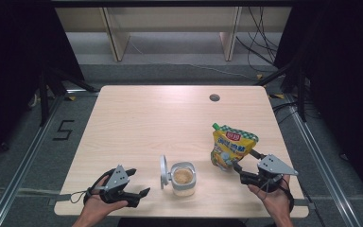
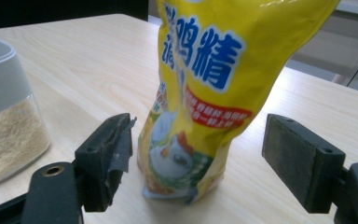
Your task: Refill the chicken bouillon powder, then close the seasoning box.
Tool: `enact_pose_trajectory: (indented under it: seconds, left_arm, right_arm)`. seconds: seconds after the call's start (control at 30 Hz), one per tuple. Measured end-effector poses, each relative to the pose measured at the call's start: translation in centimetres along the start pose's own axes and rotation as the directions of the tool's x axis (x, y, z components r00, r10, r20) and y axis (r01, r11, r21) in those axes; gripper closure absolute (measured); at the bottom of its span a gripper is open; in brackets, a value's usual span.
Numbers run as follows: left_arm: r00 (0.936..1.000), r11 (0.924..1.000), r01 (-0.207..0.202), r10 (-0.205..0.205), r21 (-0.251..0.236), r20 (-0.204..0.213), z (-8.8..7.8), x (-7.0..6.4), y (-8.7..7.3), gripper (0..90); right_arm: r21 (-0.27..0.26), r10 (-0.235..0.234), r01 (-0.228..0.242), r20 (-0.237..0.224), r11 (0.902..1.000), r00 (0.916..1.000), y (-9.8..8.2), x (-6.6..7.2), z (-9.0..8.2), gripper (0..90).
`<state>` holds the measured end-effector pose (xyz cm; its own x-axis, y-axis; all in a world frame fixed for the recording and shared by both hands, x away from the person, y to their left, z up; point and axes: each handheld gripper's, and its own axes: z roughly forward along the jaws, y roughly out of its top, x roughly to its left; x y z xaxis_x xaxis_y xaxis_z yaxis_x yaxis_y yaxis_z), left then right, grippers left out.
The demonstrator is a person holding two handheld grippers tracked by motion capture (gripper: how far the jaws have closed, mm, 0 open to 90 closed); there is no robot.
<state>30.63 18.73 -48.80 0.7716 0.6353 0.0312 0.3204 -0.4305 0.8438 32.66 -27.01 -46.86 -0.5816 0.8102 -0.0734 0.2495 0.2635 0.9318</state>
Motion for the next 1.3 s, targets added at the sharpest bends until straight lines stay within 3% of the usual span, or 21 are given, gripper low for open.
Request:
enact_pose_trajectory:
  seconds: [0.03, 0.13, 0.2, 0.27, 0.33, 0.5, 0.53, 0.57, 0.63, 0.67, 0.73, 0.77, 0.8, 0.83, 0.9, 0.97, 1.0, 1.07, 1.17, 1.23, 1.3]
  left_arm:
    - [1.0000, 1.0000, 0.000, 0.000, -0.001, -0.001, 0.0, 0.0, 0.0, 16.6]
    - [0.9999, 0.9998, 0.014, -0.014, -0.011, 0.000, 0.0, -0.1, 0.1, 16.5]
    - [1.0000, 1.0000, 0.004, -0.004, -0.005, -0.007, 0.0, 0.0, 0.1, 16.5]
    - [0.9996, 0.9996, 0.029, -0.029, 0.000, -0.005, 0.1, -0.2, 0.1, 16.5]
    - [0.9996, 0.9996, 0.028, -0.028, 0.005, -0.005, 0.1, -0.4, 0.2, 16.5]
    - [0.9994, 0.9994, 0.034, -0.034, 0.000, -0.005, -0.1, -0.4, 0.3, 16.5]
    - [0.9999, 0.9999, 0.013, -0.013, 0.004, -0.010, -0.1, -0.3, 0.3, 16.5]
    - [0.9995, 0.9995, 0.030, -0.030, 0.004, -0.012, -0.1, -0.4, 0.3, 16.5]
    - [0.9994, 0.9994, 0.033, -0.033, 0.000, -0.009, -0.1, -0.5, 0.3, 16.5]
    - [0.9999, 1.0000, 0.004, -0.004, 0.002, -0.011, -0.1, -0.3, 0.4, 16.5]
    - [0.9995, 0.9995, 0.032, -0.032, -0.002, -0.007, -0.1, -0.5, 0.3, 16.5]
    - [1.0000, 0.9999, 0.006, -0.006, 0.011, -0.008, -0.2, -0.3, 0.4, 16.5]
    - [0.9999, 1.0000, 0.005, -0.005, 0.003, -0.012, -0.2, -0.3, 0.4, 16.5]
    - [0.9996, 0.9997, 0.024, -0.024, 0.002, -0.016, -0.2, -0.4, 0.3, 16.5]
    - [0.9997, 0.9998, 0.018, -0.018, 0.007, -0.016, -0.2, -0.3, 0.3, 16.5]
    - [0.9999, 1.0000, 0.006, -0.006, -0.008, -0.013, -0.2, -0.2, 0.4, 16.7]
    - [0.9990, 0.9990, 0.041, -0.041, -0.018, -0.019, -0.2, -0.5, 0.4, 16.7]
    - [0.9990, 0.9989, 0.042, -0.042, -0.019, -0.012, -0.3, -0.4, 0.4, 16.9]
    - [0.9996, 0.9996, 0.015, -0.016, -0.026, -0.025, -0.4, -0.2, 0.6, 18.0]
    - [0.9977, 0.9975, 0.064, -0.064, -0.031, -0.019, -0.5, -0.5, 0.5, 20.9]
    - [0.9983, 0.9978, 0.051, -0.052, -0.043, -0.028, -0.6, -0.5, 0.6, 25.5]
  right_arm:
    - [-0.010, -0.020, 0.020, 0.019, 0.9997, 0.9996, 0.0, 0.0, -0.1, 24.6]
    - [0.024, 0.044, -0.044, 0.007, 0.9988, 0.9990, -0.1, 0.6, -0.7, 24.4]
    - [0.035, 0.022, -0.022, 0.015, 0.9991, 0.9997, -0.2, 0.6, -1.0, 23.9]
    - [0.050, 0.051, -0.052, 0.018, 0.9974, 0.9985, -0.4, 0.9, -1.4, 23.7]
    - [0.057, 0.027, -0.028, 0.009, 0.9980, 0.9996, -0.6, 0.9, -1.7, 23.9]
    - [0.083, 0.036, -0.036, -0.001, 0.9959, 0.9994, -0.8, 1.8, -2.4, 23.9]
    - [0.084, 0.027, -0.027, -0.002, 0.9961, 0.9996, -0.9, 2.0, -2.4, 23.9]
    - [0.100, 0.044, -0.043, -0.001, 0.9940, 0.9990, -0.9, 2.3, -2.6, 23.9]
    - [0.097, 0.012, -0.011, -0.008, 0.9952, 0.9999, -1.0, 2.5, -2.7, 23.9]
    - [0.106, 0.020, -0.018, -0.012, 0.9942, 0.9997, -1.0, 2.7, -2.8, 24.0]
    - [0.111, 0.017, -0.014, -0.021, 0.9938, 0.9996, -1.1, 3.0, -3.0, 24.3]
    - [0.111, 0.022, -0.018, -0.029, 0.9937, 0.9993, -1.1, 3.2, -3.0, 24.3]
    - [0.106, -0.007, 0.010, -0.024, 0.9944, 0.9997, -1.2, 3.2, -3.0, 24.3]
    - [0.105, -0.011, 0.014, -0.034, 0.9944, 0.9994, -1.2, 3.3, -2.9, 24.3]
    - [0.133, 0.013, -0.008, -0.032, 0.9911, 0.9994, -1.3, 3.7, -3.1, 24.3]
    - [0.122, -0.007, 0.011, -0.036, 0.9925, 0.9993, -1.4, 3.7, -3.0, 24.5]
    - [0.134, 0.001, 0.005, -0.042, 0.9909, 0.9991, -1.5, 3.8, -3.0, 24.8]
    - [0.138, -0.033, 0.039, -0.044, 0.9896, 0.9985, -1.5, 3.5, -2.9, 24.8]
    - [0.150, -0.018, 0.024, -0.042, 0.9883, 0.9989, -1.7, 3.4, -2.9, 24.8]
    - [0.141, -0.039, 0.044, -0.041, 0.9891, 0.9984, -1.7, 3.4, -2.8, 24.9]
    - [0.143, -0.041, 0.047, -0.041, 0.9887, 0.9983, -1.7, 3.4, -2.8, 24.9]
